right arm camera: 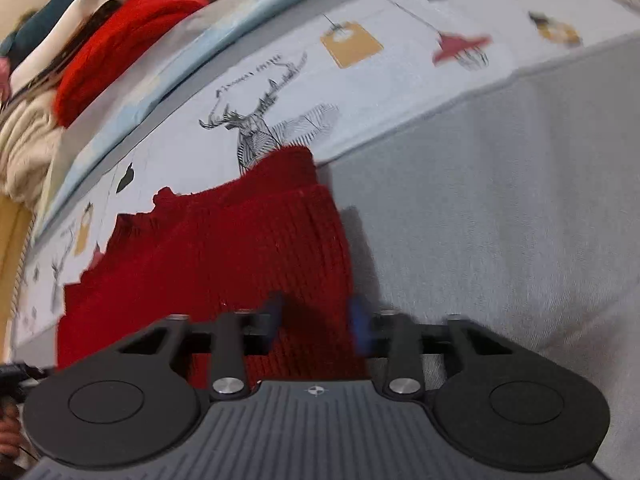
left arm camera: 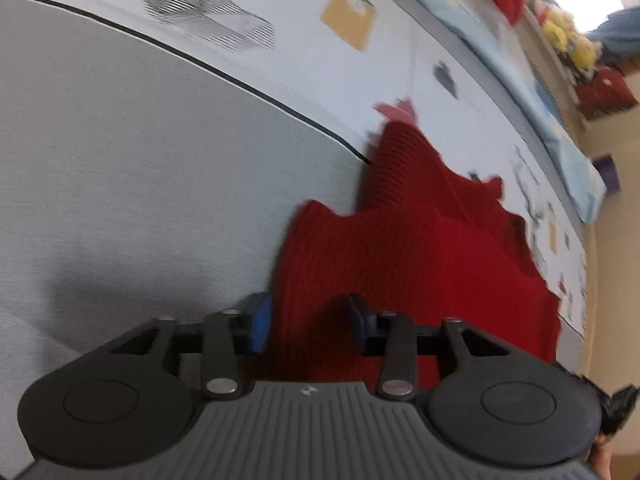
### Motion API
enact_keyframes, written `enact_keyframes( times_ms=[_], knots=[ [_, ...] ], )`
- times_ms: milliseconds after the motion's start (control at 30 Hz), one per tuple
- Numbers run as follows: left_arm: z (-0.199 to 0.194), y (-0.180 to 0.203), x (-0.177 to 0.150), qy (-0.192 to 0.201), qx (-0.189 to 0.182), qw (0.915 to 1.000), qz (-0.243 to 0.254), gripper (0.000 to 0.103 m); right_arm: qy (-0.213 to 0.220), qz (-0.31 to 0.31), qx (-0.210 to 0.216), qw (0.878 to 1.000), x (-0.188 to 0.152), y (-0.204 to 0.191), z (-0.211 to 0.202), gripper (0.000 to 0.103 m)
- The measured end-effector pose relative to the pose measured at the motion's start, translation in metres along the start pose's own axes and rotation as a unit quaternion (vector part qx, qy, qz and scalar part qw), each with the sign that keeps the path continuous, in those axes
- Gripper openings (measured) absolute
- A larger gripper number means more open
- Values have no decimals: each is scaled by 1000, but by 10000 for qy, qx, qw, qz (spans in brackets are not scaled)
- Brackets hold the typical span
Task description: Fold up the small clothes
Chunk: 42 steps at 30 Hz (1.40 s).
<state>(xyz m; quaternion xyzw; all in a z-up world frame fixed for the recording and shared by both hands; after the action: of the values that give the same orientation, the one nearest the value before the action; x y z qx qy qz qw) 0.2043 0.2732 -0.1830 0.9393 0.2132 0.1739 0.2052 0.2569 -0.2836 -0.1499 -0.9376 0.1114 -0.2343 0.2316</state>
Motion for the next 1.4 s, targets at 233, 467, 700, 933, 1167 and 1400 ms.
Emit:
enact_keyframes(
  times_ms=[233, 467, 700, 933, 1167, 1400],
  knots=[
    [-55, 45, 14, 1442, 46, 9810, 1299, 10, 1067, -235, 50, 9940, 20, -13, -47, 8],
    [-92, 80, 32, 2947, 582, 9354, 1867, 10, 2670, -489, -69, 9624, 46, -34, -86, 2],
    [-63, 70, 35, 2119, 652, 9658, 1344, 35, 1220, 723, -312, 9894, 45, 4, -30, 8],
    [-40, 22, 0, 415, 426, 9957, 715, 40, 62, 417, -351, 9985, 0, 0, -12, 50],
    [-40, 19, -34, -97, 259, 9924, 1195, 38, 492, 421, -19, 9979, -9, -7, -50, 11],
    [-52, 34, -49, 35, 385, 9817, 1863, 13, 286, 527, -625, 9962, -18, 14, -54, 12]
  ],
)
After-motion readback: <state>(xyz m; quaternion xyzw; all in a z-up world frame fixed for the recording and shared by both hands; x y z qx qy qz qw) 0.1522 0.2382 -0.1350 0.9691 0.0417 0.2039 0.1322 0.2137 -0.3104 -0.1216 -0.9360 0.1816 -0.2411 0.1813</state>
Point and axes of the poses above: each gripper's, at about its wrist camera, not at the fingertips, and z roughly the way its jaws point, y to its right, x to its top, the point moved 7 cm from there along z, roughly the way its jaws point, and after that the axes turned 4 degrees about z, right-handed, at the moved point
